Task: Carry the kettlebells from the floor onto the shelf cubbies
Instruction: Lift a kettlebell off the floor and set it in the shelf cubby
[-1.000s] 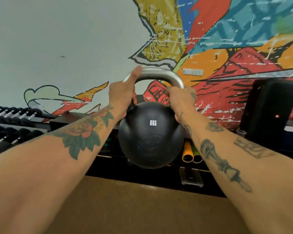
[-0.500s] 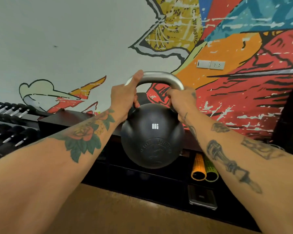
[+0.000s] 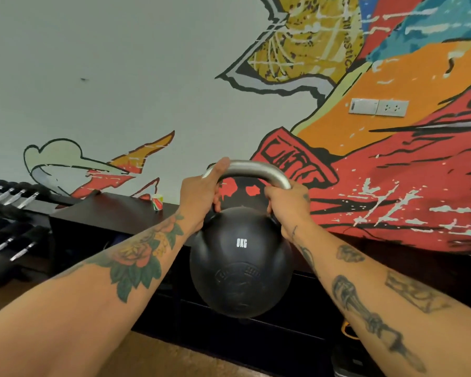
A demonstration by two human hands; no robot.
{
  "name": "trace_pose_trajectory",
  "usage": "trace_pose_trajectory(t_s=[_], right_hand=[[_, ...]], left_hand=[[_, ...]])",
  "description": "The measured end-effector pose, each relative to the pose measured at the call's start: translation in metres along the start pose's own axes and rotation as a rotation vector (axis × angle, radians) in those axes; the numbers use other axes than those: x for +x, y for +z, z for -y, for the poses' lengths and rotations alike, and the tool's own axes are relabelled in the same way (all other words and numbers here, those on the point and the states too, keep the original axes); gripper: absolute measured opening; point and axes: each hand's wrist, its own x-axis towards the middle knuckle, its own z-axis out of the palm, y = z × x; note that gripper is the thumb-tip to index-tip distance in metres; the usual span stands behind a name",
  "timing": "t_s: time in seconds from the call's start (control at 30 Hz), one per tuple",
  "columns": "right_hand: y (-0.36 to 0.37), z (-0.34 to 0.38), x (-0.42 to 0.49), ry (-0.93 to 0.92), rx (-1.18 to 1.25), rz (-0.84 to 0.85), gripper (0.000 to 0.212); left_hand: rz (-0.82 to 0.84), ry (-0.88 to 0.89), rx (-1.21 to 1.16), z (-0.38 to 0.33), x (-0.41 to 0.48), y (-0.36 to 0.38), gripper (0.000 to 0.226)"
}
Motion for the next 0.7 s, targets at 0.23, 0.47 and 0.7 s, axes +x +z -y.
trace_pose_trajectory(t_s=[0.23, 0.47, 0.7], right_hand=[[0.098, -0.035, 0.068, 0.027, -0.031, -0.133, 0.006], [0.149, -0.088, 0.100, 0.062, -0.057, -0.168, 0.013], [0.184, -0.229, 0.102, 0.046, -0.121, -0.106, 0.019]], left_hand=[[0.060, -0.005, 0.046, 0.045, 0.136, -0.026, 0.080], [0.144, -0.026, 0.048, 0.092, 0.192, -0.042, 0.061], [0.128, -0.110, -0.094, 0.232, 0.201, -0.070, 0.045]])
